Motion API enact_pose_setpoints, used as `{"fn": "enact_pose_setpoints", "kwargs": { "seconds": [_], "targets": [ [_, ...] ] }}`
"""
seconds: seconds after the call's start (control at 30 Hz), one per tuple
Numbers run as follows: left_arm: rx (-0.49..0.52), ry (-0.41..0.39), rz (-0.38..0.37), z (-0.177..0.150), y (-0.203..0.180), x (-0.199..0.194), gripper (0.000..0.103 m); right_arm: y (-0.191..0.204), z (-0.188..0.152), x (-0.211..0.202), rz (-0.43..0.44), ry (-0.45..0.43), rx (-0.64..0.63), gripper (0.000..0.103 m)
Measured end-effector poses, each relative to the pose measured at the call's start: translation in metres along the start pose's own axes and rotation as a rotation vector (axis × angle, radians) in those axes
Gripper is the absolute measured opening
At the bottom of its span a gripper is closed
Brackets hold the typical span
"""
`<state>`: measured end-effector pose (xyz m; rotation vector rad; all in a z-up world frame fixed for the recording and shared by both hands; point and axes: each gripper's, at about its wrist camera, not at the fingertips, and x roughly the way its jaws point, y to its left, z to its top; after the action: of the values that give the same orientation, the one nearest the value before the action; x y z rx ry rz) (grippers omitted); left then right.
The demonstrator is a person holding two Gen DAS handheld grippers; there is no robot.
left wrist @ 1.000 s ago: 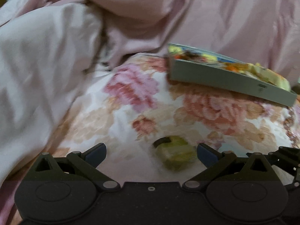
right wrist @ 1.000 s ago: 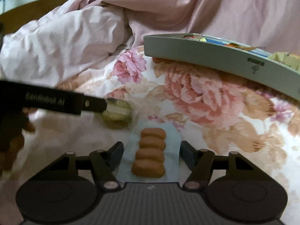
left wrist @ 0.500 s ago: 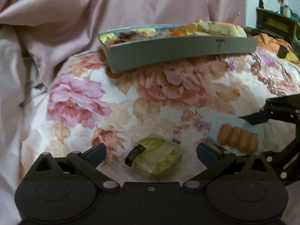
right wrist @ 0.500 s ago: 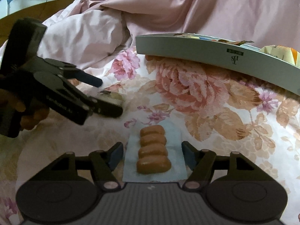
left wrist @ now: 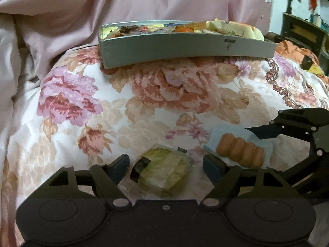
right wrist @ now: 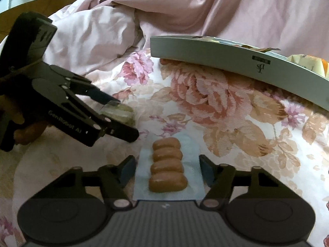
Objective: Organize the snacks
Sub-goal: 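Grasp the green cake with left gripper while right grasps the sausage pack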
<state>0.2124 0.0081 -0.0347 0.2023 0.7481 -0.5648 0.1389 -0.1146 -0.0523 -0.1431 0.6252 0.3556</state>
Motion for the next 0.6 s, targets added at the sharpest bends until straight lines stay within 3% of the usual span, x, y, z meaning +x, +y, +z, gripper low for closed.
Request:
{"fn": "enact_pose_setpoints", "kwargs": {
  "seconds": [0.03,0.1,0.13,0.4,0.5,0.6],
  "targets": [
    [-0.006,0.003,0.017,-0.001,-0.004,-0.001,0.077,0.0,0.0,-0.001,0.0,0.004,0.003,0.067],
    [-0.034,0.029,0.047,-0.004,-0.011,-0.003,0.063,-0.001,-0.001,-0.004,-0.004,0.011,0.003,0.067],
    [-0.059,0.03,0.062,-0.005,-0.014,-0.005,0.062,0.0,-0.002,-0.005,-0.01,0.016,0.001,0.067],
    [-0.218,0.048,0.116,-0.016,-0.04,-0.026,0.063,-0.003,-0.01,-0.027,-0.007,0.078,0.047,0.066],
    [-0.219,0.039,0.129,-0.022,-0.052,-0.033,0.064,-0.003,-0.016,-0.039,-0.004,0.092,0.053,0.066],
    [-0.2,0.032,0.134,-0.023,-0.058,-0.032,0.073,0.0,-0.023,-0.049,-0.016,0.089,0.032,0.068]
  ]
}}
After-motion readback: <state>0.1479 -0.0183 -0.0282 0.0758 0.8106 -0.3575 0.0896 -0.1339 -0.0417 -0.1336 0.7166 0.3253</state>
